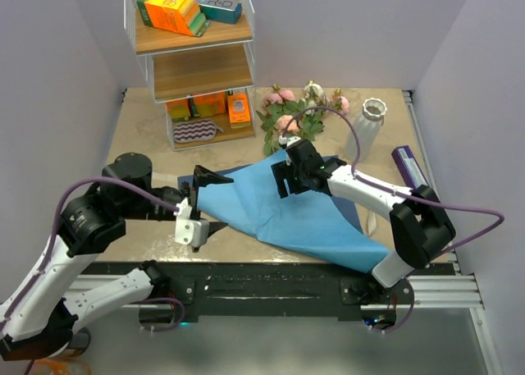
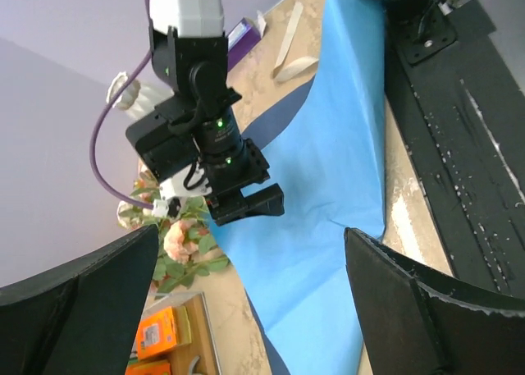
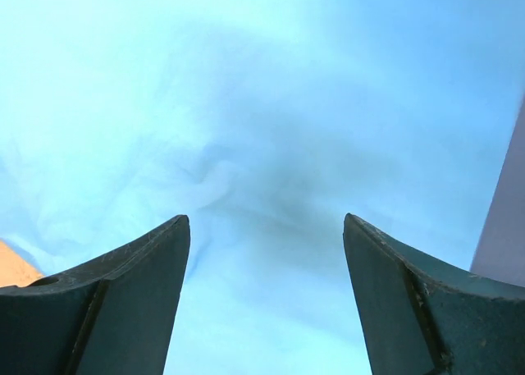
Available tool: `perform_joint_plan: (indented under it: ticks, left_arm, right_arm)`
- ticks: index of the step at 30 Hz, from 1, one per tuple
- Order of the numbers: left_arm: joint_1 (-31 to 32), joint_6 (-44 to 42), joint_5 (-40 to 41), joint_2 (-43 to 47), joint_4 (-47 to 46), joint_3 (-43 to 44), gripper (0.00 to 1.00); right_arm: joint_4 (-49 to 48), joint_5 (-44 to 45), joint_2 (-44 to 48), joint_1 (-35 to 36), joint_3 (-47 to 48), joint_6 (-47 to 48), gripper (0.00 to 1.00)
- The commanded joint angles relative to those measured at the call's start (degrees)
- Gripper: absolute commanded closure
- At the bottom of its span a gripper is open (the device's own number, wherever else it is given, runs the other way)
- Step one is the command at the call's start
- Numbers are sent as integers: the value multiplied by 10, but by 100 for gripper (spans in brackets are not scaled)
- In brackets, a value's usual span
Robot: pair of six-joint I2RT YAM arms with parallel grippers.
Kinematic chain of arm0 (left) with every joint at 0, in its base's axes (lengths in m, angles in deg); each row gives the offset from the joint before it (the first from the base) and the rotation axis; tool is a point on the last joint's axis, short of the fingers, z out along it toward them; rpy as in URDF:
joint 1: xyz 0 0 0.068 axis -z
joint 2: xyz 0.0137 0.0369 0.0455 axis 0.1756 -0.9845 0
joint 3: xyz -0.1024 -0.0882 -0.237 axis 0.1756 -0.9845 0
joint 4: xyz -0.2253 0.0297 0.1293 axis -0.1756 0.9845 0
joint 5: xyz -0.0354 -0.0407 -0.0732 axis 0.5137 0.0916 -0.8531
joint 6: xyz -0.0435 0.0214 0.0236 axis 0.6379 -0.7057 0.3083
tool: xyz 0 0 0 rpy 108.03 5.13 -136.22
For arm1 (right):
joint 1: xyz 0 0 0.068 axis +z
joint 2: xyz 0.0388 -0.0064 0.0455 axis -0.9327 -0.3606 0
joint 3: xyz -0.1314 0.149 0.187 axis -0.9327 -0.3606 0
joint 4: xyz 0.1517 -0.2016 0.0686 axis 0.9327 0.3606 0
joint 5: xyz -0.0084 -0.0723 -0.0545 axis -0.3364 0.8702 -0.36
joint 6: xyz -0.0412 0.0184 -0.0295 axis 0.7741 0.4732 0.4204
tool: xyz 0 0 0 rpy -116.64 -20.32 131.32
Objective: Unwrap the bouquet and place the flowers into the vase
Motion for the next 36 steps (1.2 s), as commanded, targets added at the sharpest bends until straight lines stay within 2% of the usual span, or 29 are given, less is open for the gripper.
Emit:
perform_joint_plan:
  ticks: [1,3,7,9,11,15,19,26,36]
  left_arm:
    - [1,29,55,-16,-60,-64,0]
    - [1,34,80,-31,-92,-100,0]
    - [1,40,78,-65,-105,-109,0]
    - [1,38,60,-63,-106,-116,0]
    - [1,39,53,-63,-94,-118,0]
    - [1,35,53,-65,-76,-116,0]
    - [1,36,52,-62,-74,-103,0]
    - [1,35,50,-59,-54,-80,0]
    - [1,38,50,-53,-48,-75,0]
  right_arm:
    - [-23,11,14,-7,23,28,22]
    - [-23,20,-1,-8,32,40,23]
    - [-41,73,-4,-12,35,60,24]
    - [-43,109,3,-27,39,75,20]
    - [-62,103,10,-48,31,80,15]
    - [-104,17,10,-107,22,81,14]
    - [-138,-78,-31,-128,39,101,14]
    - [-203,-183,-92,-173,24,101,18]
    - [-240,-218,-128,-187,10,94,24]
